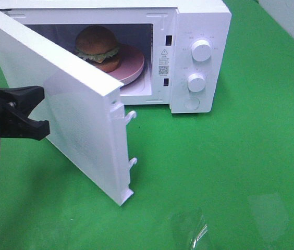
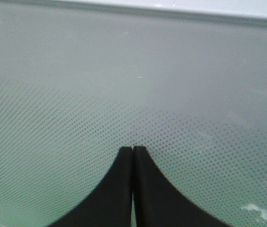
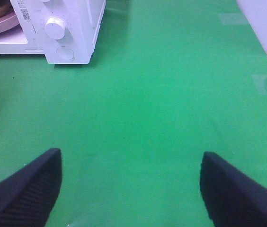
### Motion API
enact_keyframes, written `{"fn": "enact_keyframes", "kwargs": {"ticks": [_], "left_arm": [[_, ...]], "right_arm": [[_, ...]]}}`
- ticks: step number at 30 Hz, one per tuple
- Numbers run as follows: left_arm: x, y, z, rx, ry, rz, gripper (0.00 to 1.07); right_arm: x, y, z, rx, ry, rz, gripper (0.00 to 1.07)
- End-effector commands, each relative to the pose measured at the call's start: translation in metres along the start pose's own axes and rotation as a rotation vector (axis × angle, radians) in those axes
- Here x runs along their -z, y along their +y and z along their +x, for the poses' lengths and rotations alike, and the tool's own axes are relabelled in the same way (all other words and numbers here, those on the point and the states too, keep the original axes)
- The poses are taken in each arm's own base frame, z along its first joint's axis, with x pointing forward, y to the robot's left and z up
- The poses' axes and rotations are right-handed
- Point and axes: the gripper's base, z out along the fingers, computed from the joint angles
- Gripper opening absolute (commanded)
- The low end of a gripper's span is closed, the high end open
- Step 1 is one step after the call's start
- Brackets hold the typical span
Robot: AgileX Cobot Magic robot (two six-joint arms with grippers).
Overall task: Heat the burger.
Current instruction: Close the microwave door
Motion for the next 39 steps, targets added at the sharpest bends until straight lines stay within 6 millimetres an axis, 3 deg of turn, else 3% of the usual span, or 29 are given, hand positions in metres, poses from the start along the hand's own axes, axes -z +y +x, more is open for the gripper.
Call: {"fn": "enact_keyframes", "kwargs": {"ticks": [1, 34, 39], "left_arm": [[-0.022, -0.009, -0.011, 0.0, -0.045, 0.005, 0.0], [-0.137, -0.032, -0.045, 0.042, -0.121, 0.02, 0.0], [-0.145, -0.033, -0.047, 0.044, -0.127, 0.019, 0.0]], "right_arm": [[0.003, 0.0, 0.001, 0.004, -0.036, -0.002, 0.76], [0.003, 0.0, 0.001, 0.005, -0.036, -0.002, 0.76], [0.003, 0.0, 0.001, 0.006, -0.036, -0.002, 0.76]]}}
